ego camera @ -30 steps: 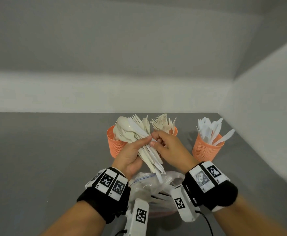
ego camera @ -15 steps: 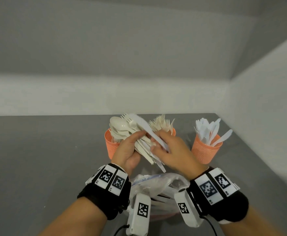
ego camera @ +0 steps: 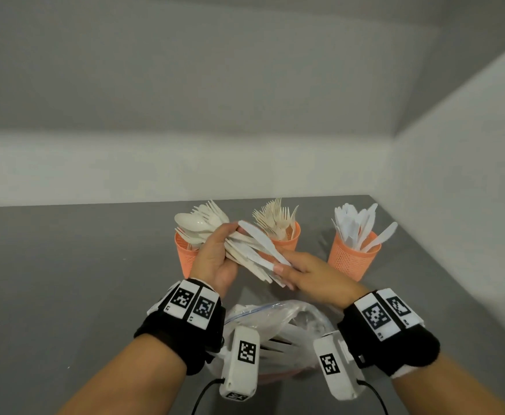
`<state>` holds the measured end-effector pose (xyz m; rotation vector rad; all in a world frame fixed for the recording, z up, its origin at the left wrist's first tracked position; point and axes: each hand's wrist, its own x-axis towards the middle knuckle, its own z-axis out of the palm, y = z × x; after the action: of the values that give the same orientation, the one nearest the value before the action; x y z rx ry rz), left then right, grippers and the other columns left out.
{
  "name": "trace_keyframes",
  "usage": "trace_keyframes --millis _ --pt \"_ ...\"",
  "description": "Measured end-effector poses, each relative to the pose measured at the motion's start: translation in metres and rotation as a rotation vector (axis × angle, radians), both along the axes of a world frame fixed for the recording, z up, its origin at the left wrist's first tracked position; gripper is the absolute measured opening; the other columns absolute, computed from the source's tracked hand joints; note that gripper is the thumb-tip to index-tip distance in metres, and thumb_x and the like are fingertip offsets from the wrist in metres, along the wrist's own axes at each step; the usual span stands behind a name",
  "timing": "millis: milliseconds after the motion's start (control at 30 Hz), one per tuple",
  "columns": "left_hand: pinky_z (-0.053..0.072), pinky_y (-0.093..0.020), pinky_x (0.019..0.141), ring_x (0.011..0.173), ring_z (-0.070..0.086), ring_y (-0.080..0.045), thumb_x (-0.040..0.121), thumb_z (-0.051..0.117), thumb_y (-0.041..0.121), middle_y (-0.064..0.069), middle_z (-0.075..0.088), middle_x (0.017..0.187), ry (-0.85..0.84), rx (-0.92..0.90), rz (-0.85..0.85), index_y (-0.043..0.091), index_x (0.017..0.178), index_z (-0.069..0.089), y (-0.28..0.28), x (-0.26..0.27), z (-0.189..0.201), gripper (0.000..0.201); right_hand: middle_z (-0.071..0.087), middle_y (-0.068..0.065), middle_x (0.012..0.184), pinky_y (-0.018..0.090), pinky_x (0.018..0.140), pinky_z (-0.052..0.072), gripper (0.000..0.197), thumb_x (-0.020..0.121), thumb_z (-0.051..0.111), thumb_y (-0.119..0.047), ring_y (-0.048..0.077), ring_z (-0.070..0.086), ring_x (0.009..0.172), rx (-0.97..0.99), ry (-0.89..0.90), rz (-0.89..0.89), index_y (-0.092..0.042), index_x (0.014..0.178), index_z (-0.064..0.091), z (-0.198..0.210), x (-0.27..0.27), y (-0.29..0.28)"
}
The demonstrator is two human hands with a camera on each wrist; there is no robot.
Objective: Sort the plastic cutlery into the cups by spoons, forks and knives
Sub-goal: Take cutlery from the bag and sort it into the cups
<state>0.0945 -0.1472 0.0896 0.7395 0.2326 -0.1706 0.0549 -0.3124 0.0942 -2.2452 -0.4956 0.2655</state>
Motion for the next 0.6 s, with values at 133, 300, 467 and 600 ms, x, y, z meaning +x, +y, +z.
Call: trace_keyframes --millis 133,300,467,600 --pt "0.053 -0.036 0.069 0.055 0.065 -0.014 0.084 0.054 -0.001 -0.001 0.064 0.054 -0.016 0.052 0.038 0.008 0.079 0.058 -0.009 0.001 -0.007 0.011 0.052 -0.011 0.067 0.018 0.063 0.042 0.015 0.098 0.041 -0.026 0.001 0.049 0.059 0.075 0.062 -0.005 -0.024 0.105 0.053 -0.006 0.001 0.005" --pt "0.054 -0.023 0.050 0.050 0.065 -0.010 0.085 0.054 -0.003 -0.001 0.064 0.053 0.008 0.055 0.064 0.006 0.081 0.058 -0.019 0.003 -0.010 0.011 0.047 -0.010 0.064 0.014 0.058 0.037 0.018 0.099 0.039 -0.020 -0.005 0.046 0.049 0.005 0.029 0.010 -0.019 0.086 0.051 -0.010 0.001 -0.001" --pt "0.050 -0.033 0.081 0.053 0.063 -0.008 0.082 0.061 -0.002 -0.003 0.060 0.073 0.061 0.069 0.101 0.010 0.083 0.058 -0.008 0.014 -0.021 0.013 0.050 -0.005 0.067 0.019 0.061 0.039 0.018 0.098 0.040 -0.012 0.008 0.045 0.058 -0.116 0.253 0.039 -0.021 0.091 0.054 -0.010 -0.011 -0.062" --pt "0.052 -0.028 0.068 0.050 0.064 -0.006 0.084 0.060 0.000 -0.002 0.061 0.068 0.045 0.103 0.088 0.010 0.079 0.058 -0.016 0.014 -0.020 0.011 0.051 -0.002 0.074 0.025 0.073 0.043 0.013 0.097 0.041 -0.013 0.011 0.048 0.069 -0.040 0.141 -0.113 -0.014 0.100 0.053 0.000 -0.003 -0.109"
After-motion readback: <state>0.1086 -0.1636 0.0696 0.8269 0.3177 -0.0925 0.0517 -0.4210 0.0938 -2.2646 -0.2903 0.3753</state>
